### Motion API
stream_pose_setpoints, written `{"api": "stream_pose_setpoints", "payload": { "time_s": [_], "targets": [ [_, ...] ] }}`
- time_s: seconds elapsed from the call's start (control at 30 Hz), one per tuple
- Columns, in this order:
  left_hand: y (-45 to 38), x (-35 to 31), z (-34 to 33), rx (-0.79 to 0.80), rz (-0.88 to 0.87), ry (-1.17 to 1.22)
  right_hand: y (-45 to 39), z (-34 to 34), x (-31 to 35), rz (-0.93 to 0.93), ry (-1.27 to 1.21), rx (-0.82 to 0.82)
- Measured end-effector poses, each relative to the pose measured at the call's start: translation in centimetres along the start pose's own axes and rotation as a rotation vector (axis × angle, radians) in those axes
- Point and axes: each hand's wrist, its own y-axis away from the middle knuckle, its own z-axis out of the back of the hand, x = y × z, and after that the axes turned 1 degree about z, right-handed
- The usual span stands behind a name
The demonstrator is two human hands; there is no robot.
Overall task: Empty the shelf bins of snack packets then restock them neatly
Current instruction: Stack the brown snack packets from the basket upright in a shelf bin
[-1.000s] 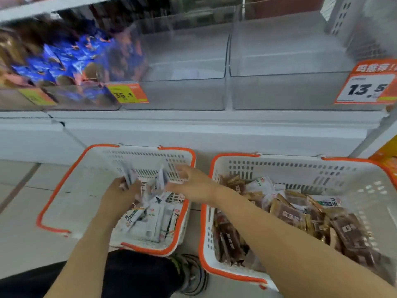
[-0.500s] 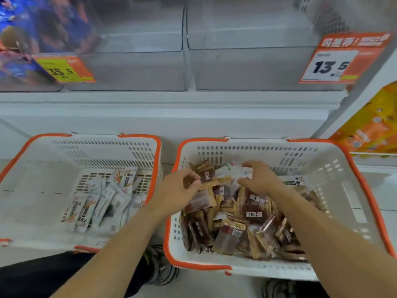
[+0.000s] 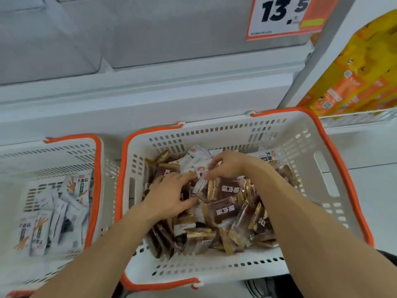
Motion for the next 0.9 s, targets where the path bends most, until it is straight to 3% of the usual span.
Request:
{"api": "stream_pose_setpoints", "payload": {
  "time_s": [0.13,0.27,0.37,0.5,0.67,0.77,0.9],
  "targets": [
    [0.9,0.0,-0.7,-0.066,0.049,0.146,-1.4,-1.1,1.1,-0.035,0.048,0.093],
    [-0.4,-0.5,1.4,0.045,0.148,0.174,-2.0,-1.6,2.6,-0.050,0.194,0.156],
    [-1.7,-0.1,2.8,0.019,0.219,0.350,-1.9,-1.1,1.7,-0.021,0.088,0.077],
    [-4.0,0.7,3.6,-0.183,0.192,0.487,-0.6,-0.5,-0.8,0.046,-0.196,-0.074],
    [-6.5,1.6,2.7,-0.082,0.125,0.420,1.2,0.5,-1.7,0.123,-0.425,-0.252],
    [-7.1,1.4,2.6,-0.071,0.167,0.427,2.0,1.4,-1.3,0.160,-0.402,-0.249],
    [-7.4,1.2,2.8,-0.129,0.172,0.347,1.6,1.8,-0.5,0.078,-0.149,-0.160]
  ]
}}
